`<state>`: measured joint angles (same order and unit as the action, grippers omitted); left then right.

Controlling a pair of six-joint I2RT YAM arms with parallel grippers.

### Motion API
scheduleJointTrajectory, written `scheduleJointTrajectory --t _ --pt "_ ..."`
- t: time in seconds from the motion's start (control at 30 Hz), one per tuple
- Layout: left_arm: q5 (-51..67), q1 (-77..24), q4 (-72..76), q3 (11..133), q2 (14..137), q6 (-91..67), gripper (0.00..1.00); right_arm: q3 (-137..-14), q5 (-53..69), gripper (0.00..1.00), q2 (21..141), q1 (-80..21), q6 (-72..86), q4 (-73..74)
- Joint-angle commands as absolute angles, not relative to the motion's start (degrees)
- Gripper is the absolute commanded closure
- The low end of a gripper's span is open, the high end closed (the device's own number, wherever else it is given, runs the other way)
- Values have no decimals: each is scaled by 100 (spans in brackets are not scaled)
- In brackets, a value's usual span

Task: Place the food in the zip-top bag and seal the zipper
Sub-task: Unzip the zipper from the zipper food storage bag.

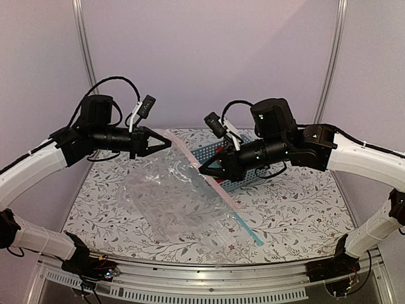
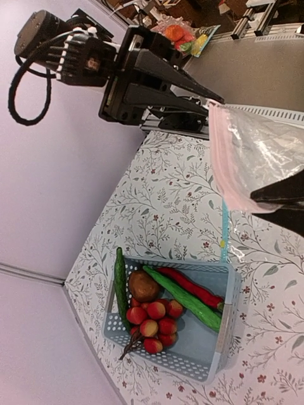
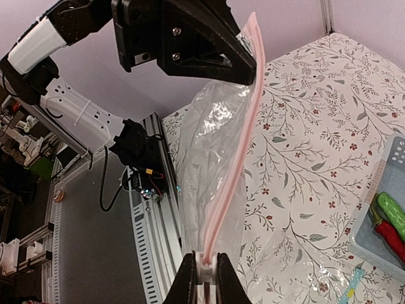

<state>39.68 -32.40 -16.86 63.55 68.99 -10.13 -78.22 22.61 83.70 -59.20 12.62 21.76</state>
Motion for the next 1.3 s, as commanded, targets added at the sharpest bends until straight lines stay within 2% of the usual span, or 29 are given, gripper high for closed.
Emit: scheduleJointTrajectory --t 0.0,1.27 --pt "3332 -2870 -1565 6261 6834 -1122 100 -7695 2428 100 8123 -5946 1234 2454" --pt "3076 -2016 -1268 6083 6578 -1540 100 -7464 2330 100 7989 -5947 1318 2468"
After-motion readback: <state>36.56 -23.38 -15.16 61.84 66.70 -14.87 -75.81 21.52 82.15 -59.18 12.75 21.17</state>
